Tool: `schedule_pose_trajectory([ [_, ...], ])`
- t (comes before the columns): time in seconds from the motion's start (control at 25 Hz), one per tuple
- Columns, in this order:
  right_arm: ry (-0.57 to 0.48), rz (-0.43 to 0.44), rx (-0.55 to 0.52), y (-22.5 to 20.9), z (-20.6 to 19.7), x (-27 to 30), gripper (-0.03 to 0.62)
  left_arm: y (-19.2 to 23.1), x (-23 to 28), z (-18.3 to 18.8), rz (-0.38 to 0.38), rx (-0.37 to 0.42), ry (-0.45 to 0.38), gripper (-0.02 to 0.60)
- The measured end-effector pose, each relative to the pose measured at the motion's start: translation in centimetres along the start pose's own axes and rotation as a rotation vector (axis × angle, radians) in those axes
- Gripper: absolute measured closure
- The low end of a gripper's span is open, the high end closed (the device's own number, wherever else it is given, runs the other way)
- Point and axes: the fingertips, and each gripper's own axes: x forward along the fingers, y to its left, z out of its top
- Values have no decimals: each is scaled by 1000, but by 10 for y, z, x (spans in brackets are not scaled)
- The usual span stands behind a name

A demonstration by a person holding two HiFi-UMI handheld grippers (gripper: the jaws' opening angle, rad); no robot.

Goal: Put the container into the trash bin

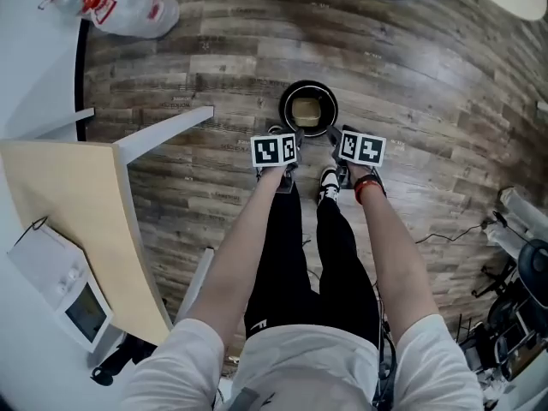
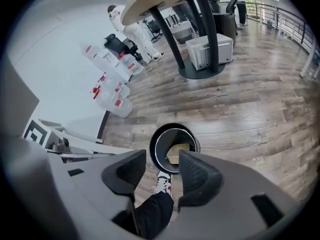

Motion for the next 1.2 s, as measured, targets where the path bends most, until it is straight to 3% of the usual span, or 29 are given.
schedule_pose_trajectory([
  [0.4, -34, 18, -54, 48, 14, -93, 381, -52, -87, 19, -11, -15, -76, 426],
  [0.88, -89, 34, -83, 79, 8, -172, 381, -92, -166, 14, -44, -18, -178, 426],
  [1.2, -152, 72, -115, 109, 10, -232, 381, -124, -226, 13, -40, 69, -230, 426],
])
